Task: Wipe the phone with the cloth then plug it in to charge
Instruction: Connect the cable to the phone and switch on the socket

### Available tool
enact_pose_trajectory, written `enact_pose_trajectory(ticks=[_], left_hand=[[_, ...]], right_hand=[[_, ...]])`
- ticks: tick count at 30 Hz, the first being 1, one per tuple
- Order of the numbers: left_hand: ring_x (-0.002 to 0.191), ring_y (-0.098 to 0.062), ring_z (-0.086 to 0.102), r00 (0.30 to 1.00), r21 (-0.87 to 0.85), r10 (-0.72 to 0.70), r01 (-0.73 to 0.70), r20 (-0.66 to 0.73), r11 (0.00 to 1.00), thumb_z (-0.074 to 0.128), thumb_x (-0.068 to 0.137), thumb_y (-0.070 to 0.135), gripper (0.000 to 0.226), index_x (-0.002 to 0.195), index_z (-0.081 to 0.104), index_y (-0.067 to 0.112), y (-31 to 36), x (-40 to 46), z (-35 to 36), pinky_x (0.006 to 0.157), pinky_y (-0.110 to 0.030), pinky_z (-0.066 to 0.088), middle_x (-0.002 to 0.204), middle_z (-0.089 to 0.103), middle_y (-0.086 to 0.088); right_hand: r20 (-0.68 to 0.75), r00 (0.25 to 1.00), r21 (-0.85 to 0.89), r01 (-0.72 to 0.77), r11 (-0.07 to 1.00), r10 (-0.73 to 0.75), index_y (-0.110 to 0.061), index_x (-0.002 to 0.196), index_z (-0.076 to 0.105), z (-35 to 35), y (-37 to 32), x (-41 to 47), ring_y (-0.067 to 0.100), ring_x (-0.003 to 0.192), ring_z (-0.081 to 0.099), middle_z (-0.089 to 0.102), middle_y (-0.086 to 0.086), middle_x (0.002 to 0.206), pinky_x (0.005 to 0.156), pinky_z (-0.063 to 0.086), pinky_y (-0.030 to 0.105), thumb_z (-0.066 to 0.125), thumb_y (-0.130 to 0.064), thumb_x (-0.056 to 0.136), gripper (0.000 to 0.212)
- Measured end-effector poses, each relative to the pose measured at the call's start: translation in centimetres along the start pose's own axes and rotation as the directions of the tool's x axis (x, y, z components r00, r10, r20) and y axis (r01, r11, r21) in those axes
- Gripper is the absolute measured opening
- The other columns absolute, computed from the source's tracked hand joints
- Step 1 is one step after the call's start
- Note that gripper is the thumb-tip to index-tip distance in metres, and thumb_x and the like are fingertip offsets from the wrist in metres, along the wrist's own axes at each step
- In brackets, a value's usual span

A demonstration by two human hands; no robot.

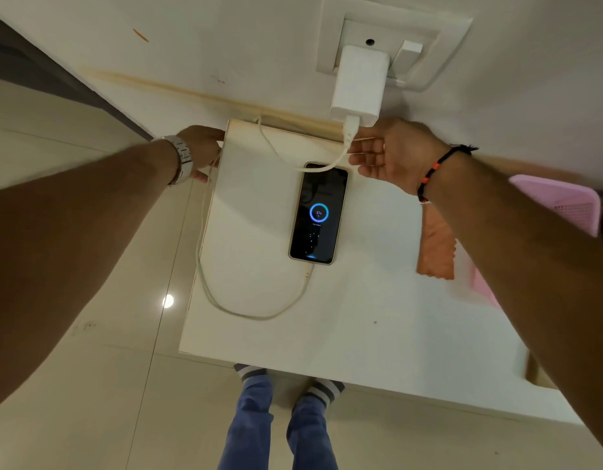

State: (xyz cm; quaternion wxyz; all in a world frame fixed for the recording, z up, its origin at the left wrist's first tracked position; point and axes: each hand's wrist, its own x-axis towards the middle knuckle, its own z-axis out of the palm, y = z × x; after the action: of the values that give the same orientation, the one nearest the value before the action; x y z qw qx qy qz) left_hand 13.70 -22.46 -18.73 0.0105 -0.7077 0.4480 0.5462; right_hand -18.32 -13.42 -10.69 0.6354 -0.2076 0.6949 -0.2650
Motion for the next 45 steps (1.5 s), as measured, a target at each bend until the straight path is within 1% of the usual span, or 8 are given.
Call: enact_pose_trajectory(ticks=[5, 9, 13, 16, 27, 34, 38, 45], left_hand=[[0.113, -0.019, 0.066, 0.992, -0.113, -0.024, 0.01, -0.121, 0.994, 0.047, 0.09, -0.001, 0.056, 0.124, 0.071, 0.036, -1.7, -0.2, 0.0, 0.069, -0.035, 0.06, 0.128, 0.07, 0.001], [0.104, -0.022, 0.072, 0.955, -0.097, 0.114, -0.145, -0.275, 0.985, 0.051, 0.093, 0.009, 0.037, 0.111, 0.078, 0.025, -1.8, -1.0, 0.0, 0.083, -0.037, 0.063, 0.116, 0.075, -0.003], [0.064, 0.0, 0.064, 0.844, -0.131, 0.305, -0.397, -0.442, 0.908, 0.054, 0.087, 0.024, 0.024, 0.076, 0.076, 0.026, 0.3, -3.5, 0.6, 0.047, -0.014, 0.047, 0.078, 0.072, 0.008], [0.061, -0.01, 0.062, 0.87, -0.286, 0.329, -0.443, -0.367, 0.85, 0.052, 0.085, 0.027, 0.03, 0.086, 0.079, 0.015, 2.6, -4.8, 1.4, 0.048, -0.022, 0.045, 0.076, 0.075, 0.001], [0.12, -0.041, 0.057, 0.902, 0.451, 0.431, -0.377, -0.018, 0.809, 0.041, 0.101, 0.052, 0.048, 0.125, 0.071, 0.023, 5.4, -5.0, 3.0, 0.105, -0.047, 0.048, 0.13, 0.063, -0.02], [0.102, -0.033, 0.068, 0.712, 0.359, 0.646, -0.548, -0.274, 0.756, 0.064, 0.094, 0.014, 0.02, 0.11, 0.072, 0.004, 0.8, -10.5, 3.8, 0.098, -0.037, 0.052, 0.111, 0.072, -0.016], [0.071, -0.02, 0.066, 0.746, 0.406, 0.655, -0.564, -0.123, 0.719, 0.069, 0.089, 0.021, 0.007, 0.085, 0.071, 0.016, -4.2, -16.8, 6.8, 0.073, -0.042, 0.058, 0.08, 0.071, 0.003], [0.091, -0.026, 0.068, 0.851, 0.673, 0.519, -0.428, 0.075, 0.604, 0.082, 0.077, 0.04, 0.029, 0.099, 0.075, 0.022, -13.3, -23.4, 13.5, 0.082, -0.043, 0.052, 0.096, 0.072, 0.002]], right_hand=[[-0.106, 0.994, 0.039, -0.019, 0.999, 0.023, -0.011, 0.107, 0.074, -1.2, 2.1, -0.8, 0.016, 0.075, 0.07, 0.075, 0.005, 0.093, 0.061, 0.057, 0.026, 0.062, -0.023, 0.092, 0.022], [-0.122, 0.991, -0.056, 0.047, 0.997, -0.053, -0.012, 0.107, 0.072, -0.2, 3.1, -1.7, 0.016, 0.075, 0.069, 0.074, 0.005, 0.091, 0.063, 0.057, 0.026, 0.069, -0.023, 0.091, 0.02], [0.013, 0.996, -0.011, 0.086, 0.996, -0.086, -0.01, 0.105, 0.07, 2.8, 2.8, -2.7, 0.017, 0.069, 0.068, 0.075, 0.006, 0.085, 0.067, 0.059, 0.029, 0.071, -0.022, 0.091, 0.019], [0.078, 0.994, 0.056, 0.07, 0.996, -0.074, -0.011, 0.102, 0.07, 4.7, 1.9, -3.1, 0.016, 0.066, 0.067, 0.074, 0.004, 0.08, 0.063, 0.06, 0.027, 0.07, -0.024, 0.092, 0.017], [0.035, 0.998, 0.06, 0.042, 0.997, -0.044, -0.012, 0.103, 0.073, 4.3, 2.8, -3.7, 0.014, 0.068, 0.068, 0.074, 0.002, 0.08, 0.065, 0.059, 0.028, 0.069, -0.024, 0.091, 0.017], [-0.267, 0.954, -0.014, 0.137, 0.991, -0.135, -0.016, 0.069, 0.07, 4.4, 9.5, -8.0, 0.012, 0.056, 0.065, 0.071, 0.0, 0.062, 0.053, 0.056, 0.027, 0.071, -0.019, 0.082, 0.013], [-0.271, 0.963, -0.097, -0.011, 0.995, -0.016, -0.018, 0.068, 0.071, 6.9, 16.7, -11.9, 0.019, 0.064, 0.07, 0.074, 0.0, 0.067, 0.065, 0.063, 0.043, 0.077, -0.027, 0.08, 0.017], [-0.279, 0.96, -0.324, -0.059, 0.944, -0.036, -0.027, 0.079, 0.072, 12.3, 20.8, -14.5, 0.0, 0.068, 0.068, 0.072, -0.015, 0.07, 0.068, 0.06, 0.024, 0.076, -0.055, 0.075, 0.028]])
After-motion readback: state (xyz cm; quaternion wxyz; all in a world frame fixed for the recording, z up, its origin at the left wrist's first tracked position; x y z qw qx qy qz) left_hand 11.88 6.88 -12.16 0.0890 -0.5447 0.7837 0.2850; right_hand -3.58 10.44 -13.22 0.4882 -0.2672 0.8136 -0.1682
